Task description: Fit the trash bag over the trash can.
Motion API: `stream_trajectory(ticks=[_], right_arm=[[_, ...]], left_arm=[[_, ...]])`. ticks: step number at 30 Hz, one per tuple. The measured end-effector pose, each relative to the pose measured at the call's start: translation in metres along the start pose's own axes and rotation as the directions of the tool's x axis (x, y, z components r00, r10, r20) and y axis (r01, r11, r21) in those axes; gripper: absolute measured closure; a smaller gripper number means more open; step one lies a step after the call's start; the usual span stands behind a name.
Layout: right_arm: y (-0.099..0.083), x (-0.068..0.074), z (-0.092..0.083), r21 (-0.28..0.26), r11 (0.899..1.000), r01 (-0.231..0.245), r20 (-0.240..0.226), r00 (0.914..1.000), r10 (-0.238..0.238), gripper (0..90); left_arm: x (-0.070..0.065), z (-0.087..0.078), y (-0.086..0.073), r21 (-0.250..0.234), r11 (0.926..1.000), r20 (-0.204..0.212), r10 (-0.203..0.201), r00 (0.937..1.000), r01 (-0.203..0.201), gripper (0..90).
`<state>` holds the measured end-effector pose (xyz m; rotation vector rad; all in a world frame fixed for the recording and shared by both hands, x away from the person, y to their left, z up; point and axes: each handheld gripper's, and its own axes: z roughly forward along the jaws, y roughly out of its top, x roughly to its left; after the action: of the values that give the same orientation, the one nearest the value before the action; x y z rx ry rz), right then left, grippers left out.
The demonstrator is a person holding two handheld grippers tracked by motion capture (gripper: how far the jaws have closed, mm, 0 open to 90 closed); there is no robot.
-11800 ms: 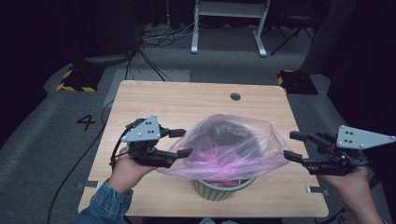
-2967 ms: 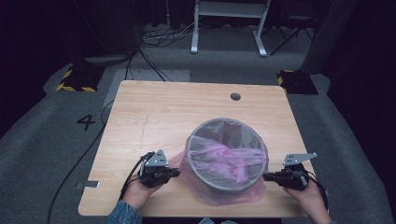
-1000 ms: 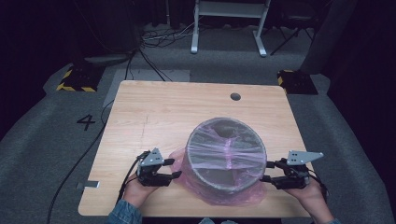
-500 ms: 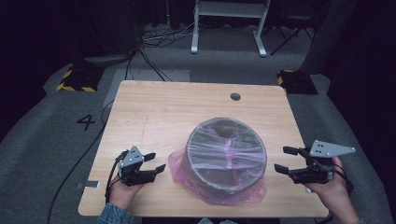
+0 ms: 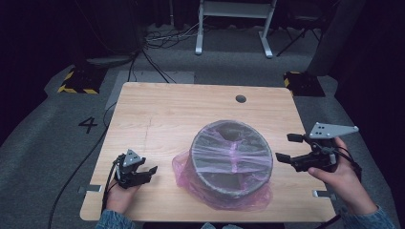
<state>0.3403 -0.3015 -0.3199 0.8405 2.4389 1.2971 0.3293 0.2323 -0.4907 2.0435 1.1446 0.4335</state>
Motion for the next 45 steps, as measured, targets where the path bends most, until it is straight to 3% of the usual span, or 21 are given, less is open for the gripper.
stream_trajectory(ticks=[2,4,9,11,13,16,19,25,30,37,41,45], right_arm=[[0.011,0.006,0.002,-0.004,0.999,0.037,-0.032,0.9988,-0.037,14.6],[0.021,0.011,0.008,-0.004,0.999,0.039,-0.036,0.9986,-0.039,15.4],[0.042,0.025,0.019,-0.017,0.995,0.097,0.024,0.9951,-0.096,17.7],[0.049,0.031,0.024,-0.016,0.991,0.131,0.015,0.9914,-0.13,33.6],[0.054,0.035,0.029,0.014,0.996,0.083,-0.008,0.9965,-0.083,33.8],[0.063,0.041,0.039,-0.01,0.994,0.109,-0.006,0.994,-0.109,35.6],[0.067,0.043,0.049,-0.019,1.0,0.016,-0.045,0.9988,-0.017,35.3],[0.083,0.055,0.074,-0.02,0.997,0.074,-0.072,0.9946,-0.075,33.9],[0.092,0.071,0.094,-0.038,0.996,0.077,-0.094,0.9923,-0.08,29.3],[0.091,0.085,0.124,0.007,0.998,0.064,-0.123,0.9904,-0.062,25.7],[0.086,0.086,0.139,0.07,0.992,0.109,-0.134,0.986,-0.099,33.7],[0.08,0.085,0.151,0.111,0.989,0.098,-0.132,0.9878,-0.083,34.9]], left_arm=[[0.003,0.002,-0.001,0.011,0.9999,-0.006,-0.011,0.9999,0.011,39.4],[0.005,0.003,-0.002,0.021,0.9996,-0.001,-0.02,0.9998,0.02,41.1],[0.006,0.007,-0.003,0.041,0.9991,-0.009,-0.01,0.9999,0.01,41.6],[0.006,0.008,-0.003,0.045,0.999,-0.011,-0.008,0.9999,0.008,41.6],[0.006,0.008,-0.003,0.042,0.9991,-0.01,-0.007,0.9999,0.007,41.8],[0.007,0.008,-0.004,0.033,0.9994,-0.011,-0.001,0.9999,0.002,41.7],[0.006,0.008,-0.006,0.025,0.9996,-0.015,0.009,0.9999,-0.009,41.4],[0.004,0.009,-0.008,0.007,0.9994,-0.032,0.035,0.9989,-0.035,40.8],[0.004,0.01,-0.009,0.003,0.9994,-0.034,0.035,0.9988,-0.035,40.2],[0.004,0.01,-0.009,0.003,0.9994,-0.035,0.035,0.9988,-0.034,40.1],[0.004,0.01,-0.009,0.004,0.9995,-0.037,0.033,0.9988,-0.033,39.9],[0.004,0.01,-0.009,0.004,0.9995,-0.037,0.032,0.9988,-0.032,39.8]])
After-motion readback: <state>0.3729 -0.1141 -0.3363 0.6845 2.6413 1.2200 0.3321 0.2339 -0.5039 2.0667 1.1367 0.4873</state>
